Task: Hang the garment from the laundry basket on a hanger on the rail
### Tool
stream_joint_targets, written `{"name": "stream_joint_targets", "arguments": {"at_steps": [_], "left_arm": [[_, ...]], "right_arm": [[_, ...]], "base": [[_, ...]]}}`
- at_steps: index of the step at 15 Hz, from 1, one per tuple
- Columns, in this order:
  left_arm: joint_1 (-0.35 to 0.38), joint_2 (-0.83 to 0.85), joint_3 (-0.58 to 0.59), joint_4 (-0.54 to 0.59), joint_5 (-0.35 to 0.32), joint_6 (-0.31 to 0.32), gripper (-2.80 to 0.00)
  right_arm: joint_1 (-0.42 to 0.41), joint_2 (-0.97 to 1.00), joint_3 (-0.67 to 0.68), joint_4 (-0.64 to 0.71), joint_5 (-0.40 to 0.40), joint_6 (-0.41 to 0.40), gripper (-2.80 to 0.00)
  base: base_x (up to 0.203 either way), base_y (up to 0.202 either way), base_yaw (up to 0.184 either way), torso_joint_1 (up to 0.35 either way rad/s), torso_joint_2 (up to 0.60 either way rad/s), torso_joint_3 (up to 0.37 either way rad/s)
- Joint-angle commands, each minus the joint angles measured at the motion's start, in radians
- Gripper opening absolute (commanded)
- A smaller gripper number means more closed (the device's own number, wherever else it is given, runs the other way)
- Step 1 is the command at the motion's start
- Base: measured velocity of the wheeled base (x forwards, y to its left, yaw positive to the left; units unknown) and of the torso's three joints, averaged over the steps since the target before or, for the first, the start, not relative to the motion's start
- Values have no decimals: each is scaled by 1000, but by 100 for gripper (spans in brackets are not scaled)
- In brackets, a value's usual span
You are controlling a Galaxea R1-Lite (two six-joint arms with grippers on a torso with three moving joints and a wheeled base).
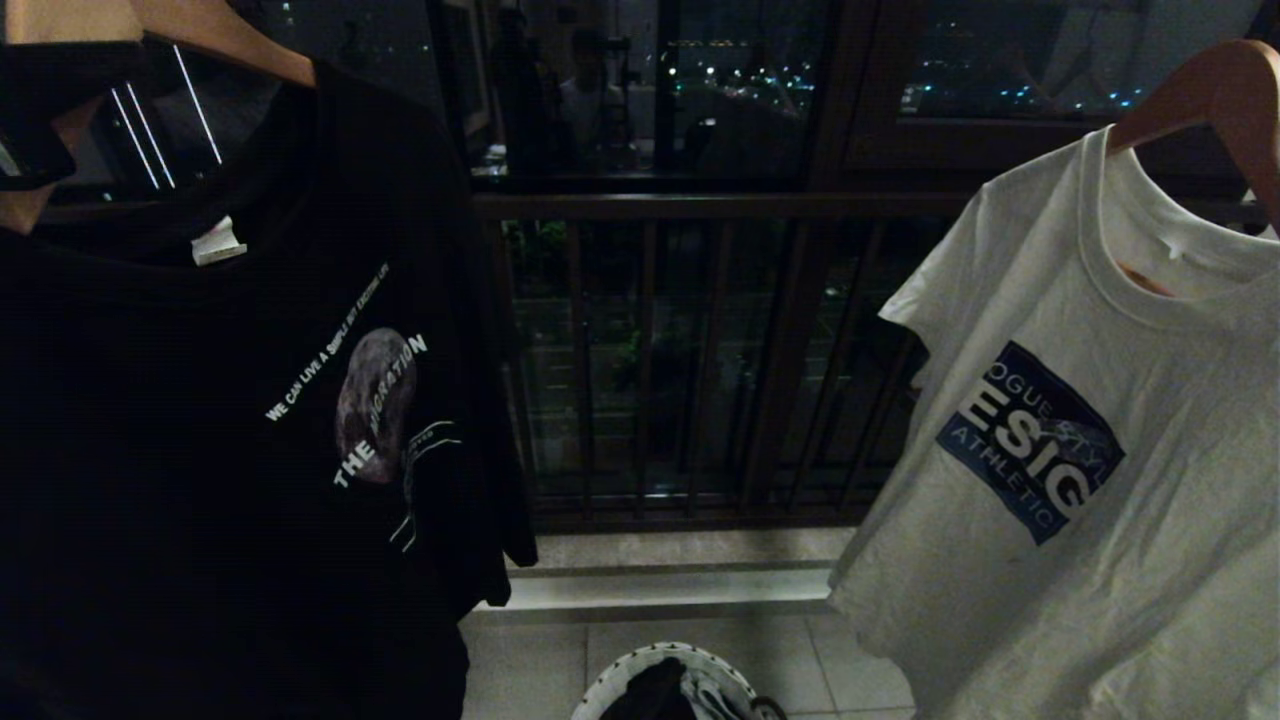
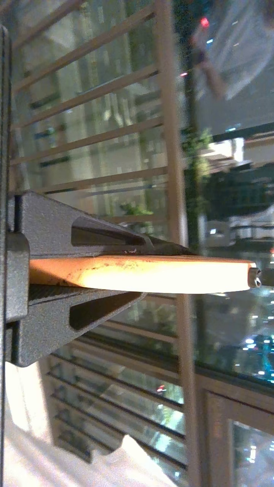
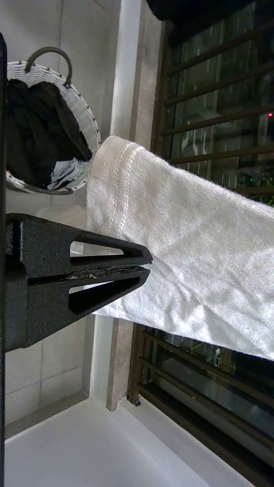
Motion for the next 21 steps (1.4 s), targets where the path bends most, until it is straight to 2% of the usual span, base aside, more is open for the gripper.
{"name": "stream_joint_targets", "arguments": {"at_steps": [1, 4, 6, 11, 18, 21], "left_arm": [[0, 6, -1, -14, 1, 7, -280], [0, 6, 10, -17, 0, 15, -280], [0, -6, 44, -29, -43, 30, -280], [39, 6, 147, -276, -53, 61, -280], [69, 52, 234, -431, -53, 94, -280], [74, 67, 226, -436, -54, 95, -280]], "right_arm": [[0, 1, 0, 0, 1, -1, -280], [0, 1, 0, 0, 1, -4, -280], [0, 1, 0, 0, 1, -4, -280], [0, 1, 0, 2, 1, -4, -280], [0, 1, 0, 2, 1, -9, -280], [0, 1, 0, 2, 1, -10, -280]], "base": [[0, 0, 0, 0, 0, 0], [0, 0, 0, 0, 0, 0], [0, 0, 0, 0, 0, 0], [0, 0, 0, 0, 0, 0], [0, 0, 0, 0, 0, 0], [0, 0, 0, 0, 0, 0]]}}
